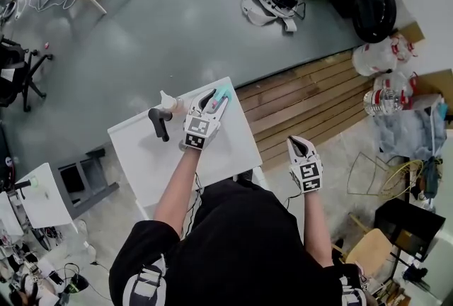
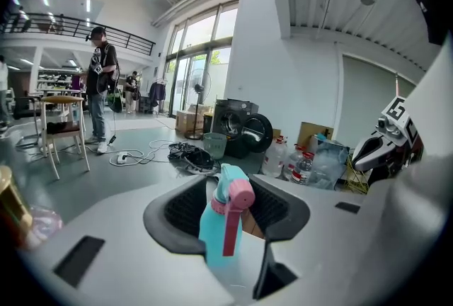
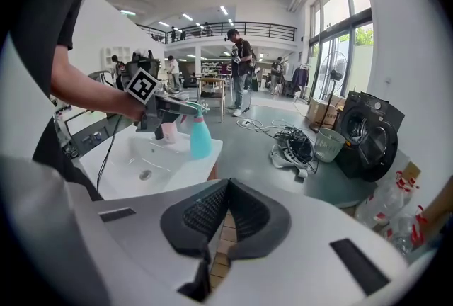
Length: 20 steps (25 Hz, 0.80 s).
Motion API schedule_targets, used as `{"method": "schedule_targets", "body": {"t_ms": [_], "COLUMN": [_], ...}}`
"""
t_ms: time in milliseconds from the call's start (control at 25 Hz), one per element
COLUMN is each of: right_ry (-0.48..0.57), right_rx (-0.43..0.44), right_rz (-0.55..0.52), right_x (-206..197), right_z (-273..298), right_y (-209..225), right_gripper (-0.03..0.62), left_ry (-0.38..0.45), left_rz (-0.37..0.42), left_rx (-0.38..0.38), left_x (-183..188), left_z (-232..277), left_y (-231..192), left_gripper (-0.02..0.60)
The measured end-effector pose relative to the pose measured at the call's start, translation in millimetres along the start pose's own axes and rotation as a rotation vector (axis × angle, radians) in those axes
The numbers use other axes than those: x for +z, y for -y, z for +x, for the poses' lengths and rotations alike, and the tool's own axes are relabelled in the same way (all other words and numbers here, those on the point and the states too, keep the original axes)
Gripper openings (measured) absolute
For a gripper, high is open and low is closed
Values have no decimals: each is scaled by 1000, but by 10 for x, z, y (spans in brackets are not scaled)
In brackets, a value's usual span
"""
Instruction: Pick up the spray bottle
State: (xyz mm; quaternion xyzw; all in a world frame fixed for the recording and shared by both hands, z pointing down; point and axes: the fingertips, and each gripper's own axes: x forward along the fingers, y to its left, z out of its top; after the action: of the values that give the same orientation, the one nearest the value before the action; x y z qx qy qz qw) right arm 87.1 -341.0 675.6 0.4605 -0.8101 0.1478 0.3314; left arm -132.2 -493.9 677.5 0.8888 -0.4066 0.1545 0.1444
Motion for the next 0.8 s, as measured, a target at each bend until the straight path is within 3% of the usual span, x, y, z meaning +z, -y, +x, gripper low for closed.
{"method": "schedule_targets", "body": {"t_ms": [400, 480, 800], "right_ry": [-12, -11, -13], "right_rx": [-2, -2, 5], "right_rz": [5, 5, 8], "right_x": [-80, -71, -71], "right_z": [26, 29, 29], "right_y": [-36, -48, -60], "right_gripper": [17, 17, 17], "left_ry": [8, 8, 8], "left_rz": [30, 39, 44], "left_rx": [8, 10, 11], "left_x": [8, 9, 23], "left_z": [-28, -40, -42], "left_y": [-6, -7, -10], "left_gripper": [132, 87, 80]}}
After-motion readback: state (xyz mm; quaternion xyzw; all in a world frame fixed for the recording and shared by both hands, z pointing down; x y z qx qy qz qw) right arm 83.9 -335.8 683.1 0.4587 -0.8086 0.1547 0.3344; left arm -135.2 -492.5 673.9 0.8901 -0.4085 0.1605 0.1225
